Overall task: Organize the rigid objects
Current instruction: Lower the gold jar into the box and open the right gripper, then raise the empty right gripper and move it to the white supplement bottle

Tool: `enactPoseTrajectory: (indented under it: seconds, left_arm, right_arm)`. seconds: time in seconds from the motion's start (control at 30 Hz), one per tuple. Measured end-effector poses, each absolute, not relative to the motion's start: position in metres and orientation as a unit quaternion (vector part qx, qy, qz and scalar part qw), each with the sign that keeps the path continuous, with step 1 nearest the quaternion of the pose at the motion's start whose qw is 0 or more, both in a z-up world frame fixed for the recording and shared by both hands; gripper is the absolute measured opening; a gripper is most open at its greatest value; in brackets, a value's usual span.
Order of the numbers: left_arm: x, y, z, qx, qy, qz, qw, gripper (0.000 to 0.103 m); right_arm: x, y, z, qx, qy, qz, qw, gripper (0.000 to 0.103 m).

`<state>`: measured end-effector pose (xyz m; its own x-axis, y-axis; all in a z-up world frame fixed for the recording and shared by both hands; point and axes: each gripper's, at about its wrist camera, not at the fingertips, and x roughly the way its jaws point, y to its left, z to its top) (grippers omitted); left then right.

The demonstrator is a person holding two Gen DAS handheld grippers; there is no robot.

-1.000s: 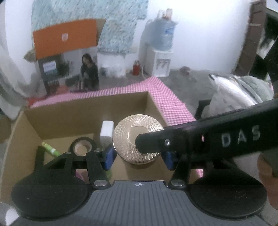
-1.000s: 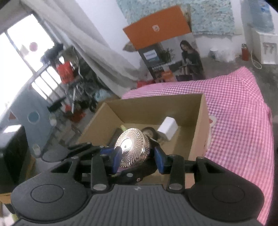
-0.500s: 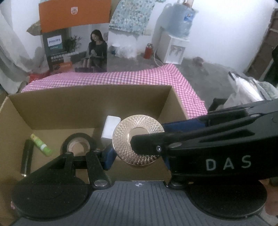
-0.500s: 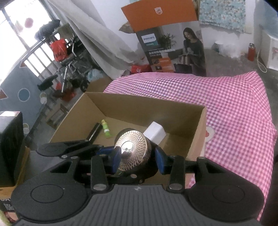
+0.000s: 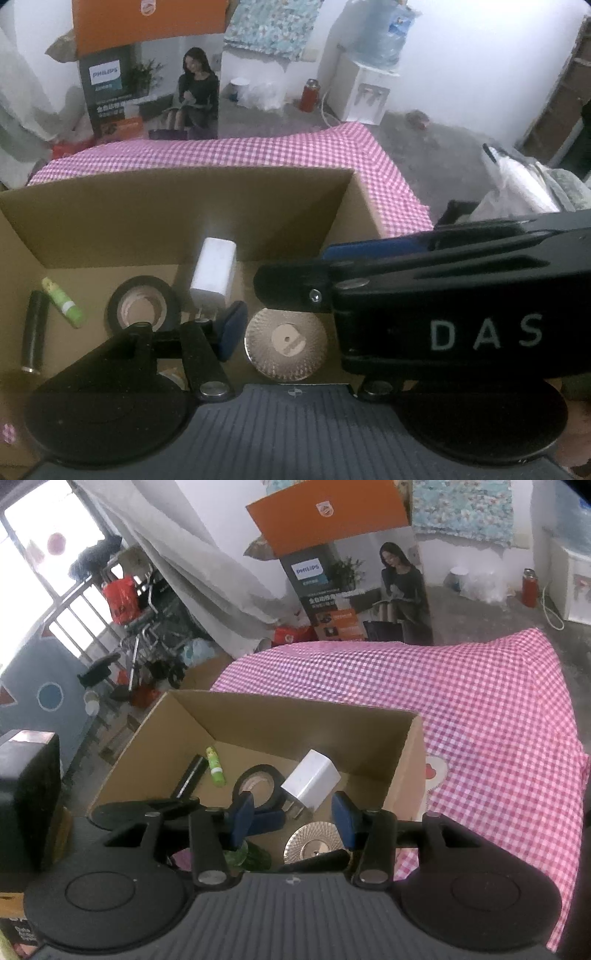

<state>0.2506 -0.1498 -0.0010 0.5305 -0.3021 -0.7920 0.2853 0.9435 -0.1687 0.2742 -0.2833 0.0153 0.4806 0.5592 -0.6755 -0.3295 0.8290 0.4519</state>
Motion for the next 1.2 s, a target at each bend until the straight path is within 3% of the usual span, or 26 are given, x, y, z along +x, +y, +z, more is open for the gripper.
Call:
enactPoseTrajectory:
  seconds: [0.2, 0.27, 0.33, 0.4, 0.47, 0.7, 0.93, 1.2]
  left_arm:
    - [0.221, -0.150, 0.020, 0.008, 0.417, -0.174, 0.892, 0.079]
    - [0.206, -0.148, 0.028, 0.014, 0.402, -0.179, 0.898, 0.086]
    - [0.188, -0.143, 0.037, 0.024, 0.381, -0.179, 0.907, 0.092]
    - [0.168, -0.134, 0.044, 0.035, 0.361, -0.175, 0.915, 0.096]
    - [0.150, -0.124, 0.050, 0.041, 0.345, -0.171, 0.922, 0.098]
    - [0.083, -0.068, 0.045, 0.034, 0.317, -0.127, 0.939, 0.103]
    - [0.057, -0.011, 0.005, 0.034, 0.337, -0.034, 0.940, 0.103]
    - [0.078, 0.021, -0.033, 0.017, 0.363, 0.014, 0.931, 0.103]
  right_arm:
    - [0.246, -0.298, 0.029, 0.171, 0.407, 0.257, 0.860, 0.053]
    - [0.228, -0.306, 0.036, 0.192, 0.387, 0.254, 0.865, 0.060]
    - [0.204, -0.316, 0.042, 0.225, 0.361, 0.257, 0.868, 0.073]
    - [0.182, -0.322, 0.044, 0.251, 0.345, 0.259, 0.866, 0.074]
    - [0.159, -0.326, 0.045, 0.268, 0.333, 0.258, 0.866, 0.076]
    - [0.087, -0.325, 0.044, 0.288, 0.288, 0.247, 0.879, 0.101]
    - [0.070, -0.278, 0.031, 0.277, 0.307, 0.274, 0.868, 0.102]
    - [0.102, -0.205, 0.015, 0.269, 0.374, 0.322, 0.827, 0.102]
